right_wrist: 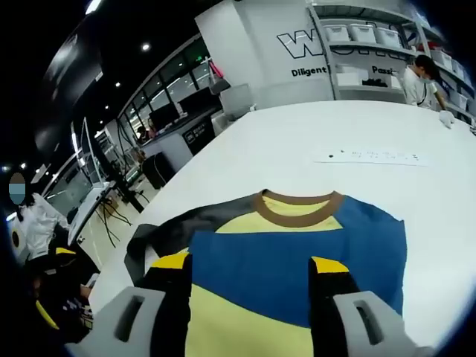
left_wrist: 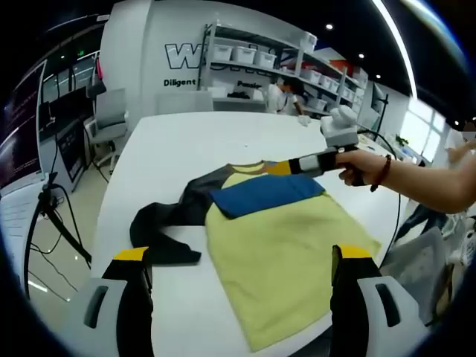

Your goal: Fold the garment on the visible template until the final outline fits inside the template.

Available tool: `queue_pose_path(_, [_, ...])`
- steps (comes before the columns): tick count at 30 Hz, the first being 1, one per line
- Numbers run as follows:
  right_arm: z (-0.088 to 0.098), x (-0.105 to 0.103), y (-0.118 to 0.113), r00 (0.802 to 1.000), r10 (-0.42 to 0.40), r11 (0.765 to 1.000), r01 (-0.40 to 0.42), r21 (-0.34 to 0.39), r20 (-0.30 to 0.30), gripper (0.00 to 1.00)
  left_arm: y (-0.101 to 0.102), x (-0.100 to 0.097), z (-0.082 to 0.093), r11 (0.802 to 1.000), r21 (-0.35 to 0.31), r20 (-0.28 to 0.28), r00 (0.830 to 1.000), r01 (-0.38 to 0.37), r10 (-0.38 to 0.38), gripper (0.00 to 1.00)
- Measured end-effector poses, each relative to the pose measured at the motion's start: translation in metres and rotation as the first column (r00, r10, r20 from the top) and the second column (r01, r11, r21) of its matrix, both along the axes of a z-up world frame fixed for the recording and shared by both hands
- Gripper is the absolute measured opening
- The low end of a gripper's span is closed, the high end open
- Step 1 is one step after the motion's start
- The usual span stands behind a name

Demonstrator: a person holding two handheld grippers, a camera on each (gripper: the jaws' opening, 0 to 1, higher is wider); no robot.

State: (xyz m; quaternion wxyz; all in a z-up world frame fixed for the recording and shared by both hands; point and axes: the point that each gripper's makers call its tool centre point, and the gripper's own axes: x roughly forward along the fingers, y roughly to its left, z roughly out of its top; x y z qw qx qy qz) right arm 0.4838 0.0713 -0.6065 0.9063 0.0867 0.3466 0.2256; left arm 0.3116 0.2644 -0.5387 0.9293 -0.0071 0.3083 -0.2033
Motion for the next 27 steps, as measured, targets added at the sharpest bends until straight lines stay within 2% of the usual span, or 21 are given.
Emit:
queue_pose_path(3, [-0.006, 0.0, -0.023, 0.999, -0.033, 0.999, 0.033, -0.038, -0.001, 0.74, -0.002, 0.0, 0.001, 1.0, -0.007, 0.004, 1.0, -0.003, 0.003, 0.99])
queue_pose_path(5, [-0.01, -0.001, -0.035, 0.998, -0.058, 0.997, 0.057, -0.046, -0.011, 0.77, -0.002, 0.0, 0.0, 1.0, -0.008, 0.004, 1.0, -0.006, 0.006, 0.99])
queue_pose_path(13, [-0.025, -0.007, -0.072, 0.995, -0.093, 0.994, 0.09, -0.061, -0.045, 0.73, -0.007, 0.001, 0.0, 1.0, -0.019, 0.002, 1.0, 0.007, -0.007, 0.99])
queue_pose_path(18, [-0.033, -0.007, -0.095, 0.989, -0.137, 0.989, 0.133, -0.071, -0.056, 0.64, -0.004, 0.003, 0.001, 1.0, -0.016, 0.007, 1.0, -0.002, 0.002, 0.99])
queue_pose_path(24, [-0.054, -0.016, -0.123, 0.981, -0.177, 0.978, 0.166, -0.126, -0.083, 0.52, -0.001, 0.002, 0.001, 1.0, -0.015, 0.007, 1.0, -0.013, 0.013, 0.99])
queue_pose_path(27, [-0.059, -0.021, -0.127, 0.978, -0.187, 0.976, 0.174, -0.129, -0.094, 0.39, 0.001, 0.002, 0.0, 1.0, -0.012, 0.005, 1.0, -0.015, 0.015, 0.99])
